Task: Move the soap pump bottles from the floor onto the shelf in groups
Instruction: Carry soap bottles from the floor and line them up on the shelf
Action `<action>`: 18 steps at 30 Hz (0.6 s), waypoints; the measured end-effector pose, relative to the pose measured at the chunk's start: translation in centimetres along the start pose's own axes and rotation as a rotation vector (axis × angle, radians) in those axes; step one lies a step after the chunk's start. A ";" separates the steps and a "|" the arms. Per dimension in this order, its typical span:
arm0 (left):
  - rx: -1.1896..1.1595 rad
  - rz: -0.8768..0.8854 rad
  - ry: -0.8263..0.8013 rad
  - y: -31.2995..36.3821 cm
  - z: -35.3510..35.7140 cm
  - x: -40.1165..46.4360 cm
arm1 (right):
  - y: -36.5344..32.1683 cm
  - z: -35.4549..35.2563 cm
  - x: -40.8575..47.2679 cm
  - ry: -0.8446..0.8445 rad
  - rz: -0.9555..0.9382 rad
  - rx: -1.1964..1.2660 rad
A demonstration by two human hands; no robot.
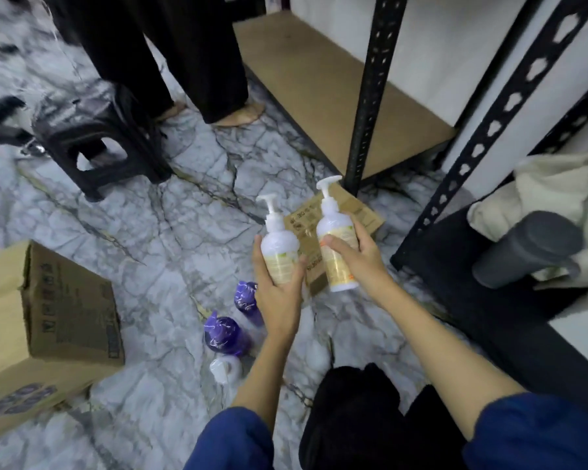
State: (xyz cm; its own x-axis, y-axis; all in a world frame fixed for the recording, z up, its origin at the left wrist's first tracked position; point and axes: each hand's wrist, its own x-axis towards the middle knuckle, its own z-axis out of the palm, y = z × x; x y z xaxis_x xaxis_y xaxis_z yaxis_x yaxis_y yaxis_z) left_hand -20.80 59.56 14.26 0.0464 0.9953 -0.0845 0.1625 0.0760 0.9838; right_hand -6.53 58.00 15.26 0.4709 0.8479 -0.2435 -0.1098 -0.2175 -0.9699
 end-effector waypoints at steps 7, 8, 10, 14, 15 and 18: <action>-0.139 0.242 -0.137 11.3 3.4 -0.9 | -10.7 -5.4 -3.6 0.146 -0.203 -0.041; -0.153 0.265 -0.163 12.9 4.0 -1.3 | -12.2 -6.2 -4.3 0.169 -0.233 -0.045; -0.181 0.311 -0.204 15.9 5.1 -2.3 | -15.0 -7.7 -5.9 0.212 -0.292 -0.082; -0.228 0.406 -0.240 22.0 7.6 -5.0 | -20.5 -11.1 -9.6 0.325 -0.393 -0.139; -0.251 0.424 -0.247 23.5 8.2 -5.7 | -21.7 -11.8 -10.6 0.351 -0.412 -0.154; -0.297 0.453 -0.266 27.6 9.9 -8.3 | -25.2 -14.0 -14.0 0.455 -0.479 -0.203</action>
State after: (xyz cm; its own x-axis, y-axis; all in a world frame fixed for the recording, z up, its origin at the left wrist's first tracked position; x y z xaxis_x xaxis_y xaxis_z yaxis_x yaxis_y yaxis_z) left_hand -6.91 52.80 40.56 0.2975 0.8866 0.3543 -0.2117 -0.3006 0.9300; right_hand 1.92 44.78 43.24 0.7521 0.5956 0.2823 0.3467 0.0068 -0.9379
